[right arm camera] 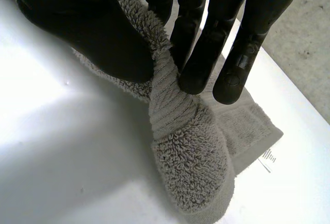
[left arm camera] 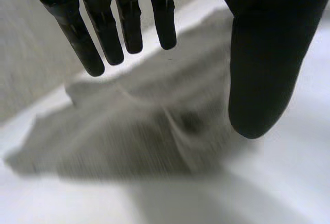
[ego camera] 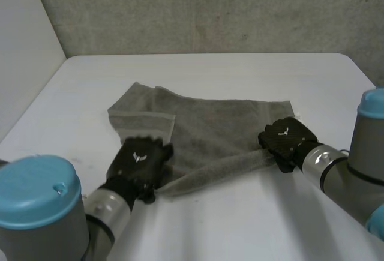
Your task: Fold the towel.
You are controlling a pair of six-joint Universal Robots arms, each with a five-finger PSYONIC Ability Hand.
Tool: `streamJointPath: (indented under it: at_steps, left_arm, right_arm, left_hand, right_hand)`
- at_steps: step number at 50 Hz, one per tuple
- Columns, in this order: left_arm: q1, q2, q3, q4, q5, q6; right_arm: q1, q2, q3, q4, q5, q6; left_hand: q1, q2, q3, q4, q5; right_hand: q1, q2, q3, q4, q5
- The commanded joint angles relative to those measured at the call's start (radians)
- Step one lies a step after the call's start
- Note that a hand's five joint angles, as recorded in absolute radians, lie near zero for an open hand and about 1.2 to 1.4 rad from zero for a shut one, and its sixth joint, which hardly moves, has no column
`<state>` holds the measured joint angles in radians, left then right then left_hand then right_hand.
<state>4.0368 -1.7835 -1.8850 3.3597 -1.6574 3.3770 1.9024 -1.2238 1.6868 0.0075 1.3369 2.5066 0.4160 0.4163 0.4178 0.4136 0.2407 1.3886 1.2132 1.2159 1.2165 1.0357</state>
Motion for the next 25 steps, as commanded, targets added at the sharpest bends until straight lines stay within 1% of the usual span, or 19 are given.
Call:
streamJointPath:
  at_steps: [1,3,4,5,6,8,9,11,12,13,14,16,17,19,20,21,22,24,25]
  left_arm:
    - [0.045,-0.063,0.185,0.023,0.085,0.177]
    - [0.121,-0.132,0.277,0.012,0.149,0.31]
    - [0.122,-0.132,0.277,0.012,0.149,0.311]
    - [0.145,-0.178,0.321,0.01,0.187,0.371]
    - [0.145,-0.178,0.322,0.01,0.188,0.372]
    - [0.171,-0.264,0.417,0.001,0.267,0.474]
    - [0.171,-0.264,0.417,0.001,0.268,0.475]
    - [0.185,-0.347,0.515,-0.023,0.339,0.534]
    - [0.185,-0.347,0.515,-0.023,0.34,0.535]
    - [0.195,-0.385,0.564,-0.037,0.367,0.553]
    - [0.195,-0.385,0.564,-0.037,0.367,0.553]
    - [0.209,-0.457,0.654,-0.08,0.412,0.561]
    - [0.209,-0.458,0.655,-0.08,0.412,0.561]
    - [0.212,-0.514,0.717,-0.12,0.462,0.564]
    - [0.212,-0.514,0.718,-0.12,0.462,0.564]
    - [0.215,-0.54,0.74,-0.131,0.497,0.564]
    - [0.215,-0.54,0.741,-0.131,0.498,0.564]
    - [0.215,-0.588,0.776,-0.14,0.56,0.565]
    - [0.215,-0.588,0.776,-0.14,0.561,0.565]
  right_arm:
    - [0.003,0.01,0.037,-0.058,-0.001,-0.043]
    - [-0.003,0.01,0.04,-0.06,-0.007,-0.054]
    - [-0.003,0.01,0.04,-0.06,-0.007,-0.054]
    - [-0.005,0.01,0.04,-0.06,-0.01,-0.055]
    - [-0.005,0.01,0.04,-0.06,-0.01,-0.055]
    - [-0.02,0.01,0.042,-0.061,-0.013,-0.055]
    - [-0.02,0.01,0.042,-0.061,-0.013,-0.055]
    - [-0.034,0.014,0.042,-0.061,-0.013,-0.055]
    - [-0.034,0.014,0.042,-0.061,-0.013,-0.055]
    - [-0.037,0.015,0.042,-0.061,-0.013,-0.055]
    - [-0.037,0.015,0.042,-0.061,-0.013,-0.055]
    - [-0.037,0.02,0.04,-0.061,-0.013,-0.057]
    - [-0.037,0.02,0.04,-0.061,-0.013,-0.057]
    - [-0.037,0.021,0.04,-0.064,-0.013,-0.057]
    - [-0.037,0.021,0.04,-0.064,-0.013,-0.057]
    - [-0.039,0.023,0.04,-0.067,-0.013,-0.057]
    - [-0.039,0.023,0.04,-0.067,-0.013,-0.057]
    - [-0.039,0.026,0.042,-0.075,-0.013,-0.057]
    - [-0.039,0.026,0.042,-0.075,-0.013,-0.057]
  left_hand:
    - [-0.018,-0.018,-0.019,-0.015,-0.017]
    - [-0.02,-0.021,-0.022,-0.018,-0.02]
    - [-0.02,-0.021,-0.022,-0.018,-0.02]
    - [-0.02,-0.021,-0.022,-0.018,-0.02]
    - [-0.02,-0.021,-0.022,-0.018,-0.02]
    - [-0.02,-0.021,-0.022,-0.018,-0.02]
    - [-0.02,-0.021,-0.022,-0.018,-0.02]
    - [-0.02,-0.021,-0.022,-0.018,-0.02]
    - [-0.02,-0.021,-0.022,-0.018,-0.02]
    - [-0.015,-0.015,-0.016,-0.012,-0.014]
    - [-0.015,-0.015,-0.016,-0.012,-0.014]
    - [-0.009,-0.009,-0.011,-0.006,-0.008]
    - [-0.009,-0.009,-0.011,-0.006,-0.008]
    - [-0.003,-0.003,-0.005,-0.001,-0.002]
    - [-0.003,-0.003,-0.005,0.0,-0.002]
    - [0.0,0.0,-0.002,0.002,0.001]
    - [0.0,0.0,-0.002,0.002,0.001]
    - [0.044,0.044,0.042,0.046,0.045]
    - [0.044,0.044,0.042,0.046,0.045]
  right_hand:
    - [0.008,0.183,0.18,0.18,0.186]
    - [0.008,0.183,0.18,0.18,0.186]
    - [0.008,0.183,0.18,0.18,0.186]
    - [0.008,0.183,0.18,0.18,0.186]
    - [0.008,0.183,0.18,0.18,0.186]
    - [0.008,0.183,0.18,0.18,0.186]
    - [0.008,0.183,0.18,0.18,0.186]
    - [0.008,0.183,0.18,0.18,0.186]
    - [0.008,0.183,0.18,0.18,0.186]
    - [0.008,0.183,0.18,0.18,0.186]
    - [0.008,0.183,0.18,0.18,0.186]
    - [0.008,0.183,0.18,0.18,0.186]
    - [0.008,0.183,0.18,0.18,0.186]
    - [0.008,0.183,0.18,0.18,0.186]
    - [0.008,0.183,0.18,0.18,0.186]
    - [0.008,0.183,0.18,0.18,0.186]
    - [0.008,0.183,0.18,0.18,0.186]
    - [0.008,0.183,0.18,0.18,0.186]
    - [0.008,0.183,0.18,0.18,0.186]
